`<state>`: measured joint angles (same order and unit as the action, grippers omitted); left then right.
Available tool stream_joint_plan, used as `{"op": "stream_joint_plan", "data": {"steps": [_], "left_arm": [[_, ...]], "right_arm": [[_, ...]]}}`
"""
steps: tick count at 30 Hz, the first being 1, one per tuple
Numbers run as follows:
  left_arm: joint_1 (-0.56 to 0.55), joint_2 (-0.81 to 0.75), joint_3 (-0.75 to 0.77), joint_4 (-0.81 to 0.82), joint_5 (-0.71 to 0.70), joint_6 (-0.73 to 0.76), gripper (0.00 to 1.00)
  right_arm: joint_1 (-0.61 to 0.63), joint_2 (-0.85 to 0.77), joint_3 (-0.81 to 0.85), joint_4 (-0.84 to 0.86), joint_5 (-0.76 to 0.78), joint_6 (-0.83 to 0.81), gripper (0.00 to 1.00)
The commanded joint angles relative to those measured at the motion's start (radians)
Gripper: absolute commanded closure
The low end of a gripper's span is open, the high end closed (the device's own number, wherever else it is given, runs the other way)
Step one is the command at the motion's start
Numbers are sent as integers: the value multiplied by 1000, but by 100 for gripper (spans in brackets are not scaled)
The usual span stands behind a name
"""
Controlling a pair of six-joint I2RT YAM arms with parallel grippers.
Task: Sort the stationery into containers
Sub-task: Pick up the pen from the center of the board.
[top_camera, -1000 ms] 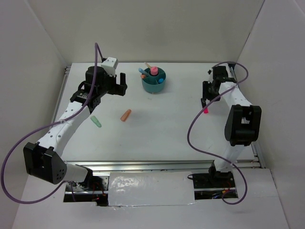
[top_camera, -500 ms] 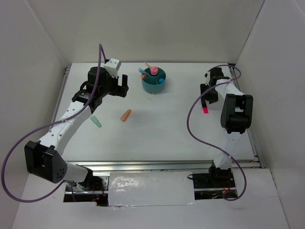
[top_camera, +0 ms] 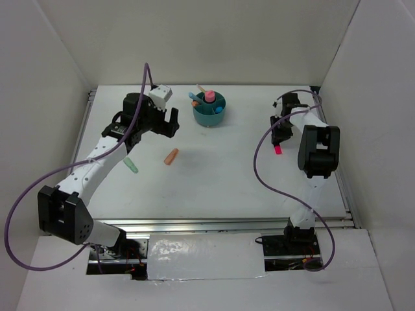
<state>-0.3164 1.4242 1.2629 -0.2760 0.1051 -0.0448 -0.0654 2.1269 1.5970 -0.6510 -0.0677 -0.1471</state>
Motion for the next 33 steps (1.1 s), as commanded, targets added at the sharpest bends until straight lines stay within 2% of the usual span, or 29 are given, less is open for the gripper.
{"op": "stream_joint_plan", "data": {"steps": [1,2,3,4,5,6,9,11,12,13,17,20,22,29,33], "left_arm": [[7,-77,-83,133,198,144,3],[2,-108,-129,247,243,184,4],[-6,-134,-173,308,331,288,7],[-18,-172,-241,345,359,354,9],[-60,-183,-262,381,373,431,10],[-81,-188,-281,389,398,573,13],[-116,-166,-313,414,476,736,20],[-119,-136,-310,408,592,811,26],[-122,-119,-307,384,631,904,27],[-131,-114,-309,374,692,945,28],[-154,-81,-295,325,795,1083,34],[-173,-45,-243,172,849,1244,37],[-182,-34,-226,105,866,1299,37],[-201,-11,-204,12,867,1398,41],[-225,-16,-235,72,811,1376,42]], "right_arm": [[16,-34,55,-89,-96,-20,88],[18,-45,84,-113,-195,-17,90],[19,-60,95,-136,-251,-13,93],[24,-91,106,-180,-314,-17,94],[39,-107,110,-199,-445,-26,94],[51,-125,109,-223,-505,-64,95],[146,-173,103,-330,-676,-161,95],[196,-177,125,-426,-769,-207,96],[240,-174,133,-458,-799,-224,96],[260,-171,153,-511,-820,-251,96],[355,-154,198,-605,-873,-327,96],[414,-147,236,-657,-873,-359,96],[441,-136,267,-693,-882,-368,96],[501,-148,265,-702,-882,-373,96],[526,-151,265,-710,-871,-382,95]]}}
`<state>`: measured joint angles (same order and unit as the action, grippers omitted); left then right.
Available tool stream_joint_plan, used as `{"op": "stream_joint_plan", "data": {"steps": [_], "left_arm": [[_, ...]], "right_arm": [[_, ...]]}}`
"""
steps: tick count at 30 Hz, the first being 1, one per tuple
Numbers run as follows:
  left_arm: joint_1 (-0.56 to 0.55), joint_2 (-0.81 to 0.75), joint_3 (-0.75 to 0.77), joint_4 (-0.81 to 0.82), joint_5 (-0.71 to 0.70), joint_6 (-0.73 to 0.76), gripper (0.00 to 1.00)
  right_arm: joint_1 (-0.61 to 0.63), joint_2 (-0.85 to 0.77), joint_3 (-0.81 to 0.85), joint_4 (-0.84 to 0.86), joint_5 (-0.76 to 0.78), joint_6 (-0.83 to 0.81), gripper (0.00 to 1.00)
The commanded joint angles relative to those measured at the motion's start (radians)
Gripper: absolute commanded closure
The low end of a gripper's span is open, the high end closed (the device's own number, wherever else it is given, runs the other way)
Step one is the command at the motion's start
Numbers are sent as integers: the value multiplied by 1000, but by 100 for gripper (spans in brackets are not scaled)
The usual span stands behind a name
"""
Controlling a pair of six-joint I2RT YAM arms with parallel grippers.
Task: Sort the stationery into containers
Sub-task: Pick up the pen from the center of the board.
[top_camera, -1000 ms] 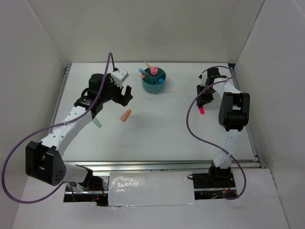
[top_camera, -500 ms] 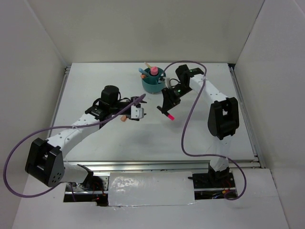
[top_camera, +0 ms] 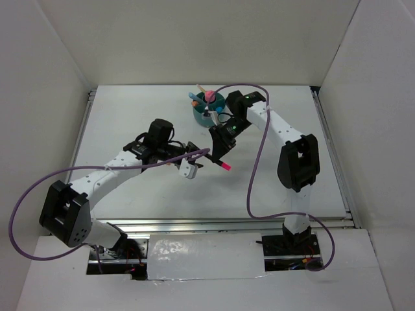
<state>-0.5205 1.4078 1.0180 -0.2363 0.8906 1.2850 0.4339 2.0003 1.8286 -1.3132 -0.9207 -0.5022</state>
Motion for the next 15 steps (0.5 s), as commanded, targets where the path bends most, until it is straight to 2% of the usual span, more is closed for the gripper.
{"op": "stream_joint_plan", "data": {"steps": [1,7,9,15], "left_arm": [[-24,-3,4,44,13,39,42],[-42,-1,-12,65,-28,16,44],[-55,-3,-16,63,-48,10,53],[-59,0,-24,38,-82,7,69]], "right_arm": [[29,-24,35,-47,-18,-29,95],[57,-34,37,-50,0,-35,96],[63,-37,43,-49,0,-35,95],[72,-47,41,-69,0,-70,95]]}}
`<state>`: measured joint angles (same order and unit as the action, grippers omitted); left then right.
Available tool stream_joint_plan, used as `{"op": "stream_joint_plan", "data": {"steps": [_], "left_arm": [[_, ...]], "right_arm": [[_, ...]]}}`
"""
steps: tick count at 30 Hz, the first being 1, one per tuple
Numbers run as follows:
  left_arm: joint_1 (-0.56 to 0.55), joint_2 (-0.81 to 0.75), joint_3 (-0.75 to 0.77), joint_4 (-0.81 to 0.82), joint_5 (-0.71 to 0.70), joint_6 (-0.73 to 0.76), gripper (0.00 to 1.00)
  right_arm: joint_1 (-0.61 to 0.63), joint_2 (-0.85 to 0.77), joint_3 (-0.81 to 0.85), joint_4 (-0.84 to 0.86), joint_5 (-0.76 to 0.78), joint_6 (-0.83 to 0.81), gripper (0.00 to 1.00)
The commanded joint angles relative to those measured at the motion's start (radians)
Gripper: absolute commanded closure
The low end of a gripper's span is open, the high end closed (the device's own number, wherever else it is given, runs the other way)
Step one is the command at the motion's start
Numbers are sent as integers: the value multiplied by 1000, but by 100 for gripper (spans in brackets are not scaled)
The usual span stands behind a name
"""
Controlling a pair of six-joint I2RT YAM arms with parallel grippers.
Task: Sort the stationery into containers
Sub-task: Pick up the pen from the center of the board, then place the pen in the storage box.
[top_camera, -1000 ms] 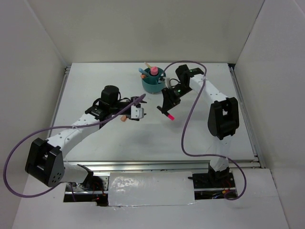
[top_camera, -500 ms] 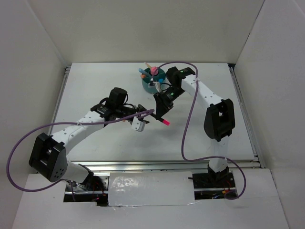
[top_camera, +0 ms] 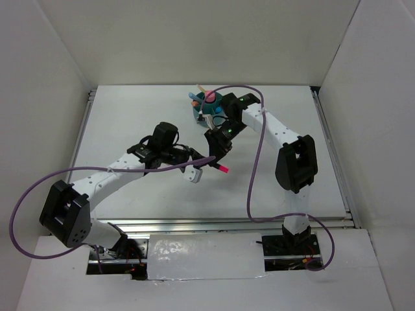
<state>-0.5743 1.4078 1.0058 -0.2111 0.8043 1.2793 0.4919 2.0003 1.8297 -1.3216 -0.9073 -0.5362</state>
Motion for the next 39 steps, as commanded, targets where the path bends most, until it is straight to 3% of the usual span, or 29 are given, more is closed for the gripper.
{"op": "stream_joint_plan", "data": {"steps": [1,6,7,8,9,11,14,17,20,21,26,32,34,39], "left_arm": [[-6,-1,-18,19,-2,8,71],[-7,5,-21,27,-20,-23,78],[-7,6,-16,23,-22,-34,85],[-6,6,-16,21,-20,-41,89],[-6,-1,-19,29,-19,-72,94],[2,-13,-29,55,-4,-107,97],[14,-52,-47,88,30,-210,100],[37,-89,-67,174,67,-337,100],[89,-112,-85,374,113,-643,100],[105,-112,-91,431,130,-828,100],[186,-92,-107,776,173,-1347,100],[215,-38,-133,1091,164,-1794,100],[215,-21,-136,1222,180,-1873,100],[212,-1,-133,1259,180,-1937,100]], "right_arm": [[17,-51,40,-68,-13,-48,95],[20,-57,49,-88,-21,-76,93],[19,-57,51,-90,-10,-73,89],[19,-60,55,-84,-2,-62,81],[10,-69,57,-76,8,-53,63],[-19,-86,72,-45,16,-6,39],[-119,-118,123,-1,-1,42,21],[-226,-138,213,22,-34,74,19],[-311,-156,263,62,-111,134,19],[-322,-164,258,71,-131,146,19],[-285,-225,175,74,-163,108,21],[-228,-238,229,96,-205,142,21],[-213,-248,224,139,-212,175,21],[-205,-265,226,235,-231,252,21]]}}
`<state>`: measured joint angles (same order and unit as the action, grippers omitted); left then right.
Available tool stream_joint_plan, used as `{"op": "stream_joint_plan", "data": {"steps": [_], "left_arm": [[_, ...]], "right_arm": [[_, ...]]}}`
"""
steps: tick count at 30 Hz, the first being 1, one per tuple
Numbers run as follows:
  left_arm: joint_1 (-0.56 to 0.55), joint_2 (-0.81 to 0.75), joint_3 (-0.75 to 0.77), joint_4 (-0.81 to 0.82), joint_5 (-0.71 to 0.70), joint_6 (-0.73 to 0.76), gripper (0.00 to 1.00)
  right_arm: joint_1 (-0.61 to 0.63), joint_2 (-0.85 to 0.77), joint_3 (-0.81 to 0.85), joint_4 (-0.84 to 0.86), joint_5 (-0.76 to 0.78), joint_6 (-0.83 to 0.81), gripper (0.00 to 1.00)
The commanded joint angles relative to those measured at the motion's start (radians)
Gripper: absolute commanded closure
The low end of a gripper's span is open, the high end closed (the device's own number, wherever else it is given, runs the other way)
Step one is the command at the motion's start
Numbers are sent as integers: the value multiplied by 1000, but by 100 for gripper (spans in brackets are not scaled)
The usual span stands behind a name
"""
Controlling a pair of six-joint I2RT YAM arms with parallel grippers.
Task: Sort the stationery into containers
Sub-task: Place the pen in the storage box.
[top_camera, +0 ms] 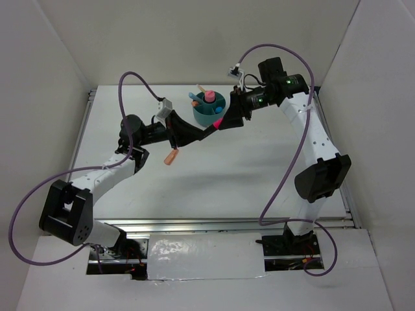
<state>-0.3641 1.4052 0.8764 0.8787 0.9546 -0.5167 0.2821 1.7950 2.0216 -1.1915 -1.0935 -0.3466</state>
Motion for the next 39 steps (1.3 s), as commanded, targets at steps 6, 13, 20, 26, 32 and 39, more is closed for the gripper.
{"op": "stream_joint_plan", "data": {"steps": [6,13,20,26,32,39], "left_arm": [[-7,3,-5,170,15,-152,100],[-10,9,4,141,4,-131,100],[4,-28,1,1,-80,-71,7],[92,-185,13,-379,-295,258,1],[145,-264,90,-720,-585,467,1],[151,-259,145,-920,-766,382,1]], "right_arm": [[18,-63,32,148,-40,97,38],[57,-78,9,130,-40,66,74],[46,-77,5,151,-6,116,100],[-23,-63,-37,213,111,176,100],[-78,-77,-191,656,537,417,100],[-41,136,-46,769,783,477,100]]}}
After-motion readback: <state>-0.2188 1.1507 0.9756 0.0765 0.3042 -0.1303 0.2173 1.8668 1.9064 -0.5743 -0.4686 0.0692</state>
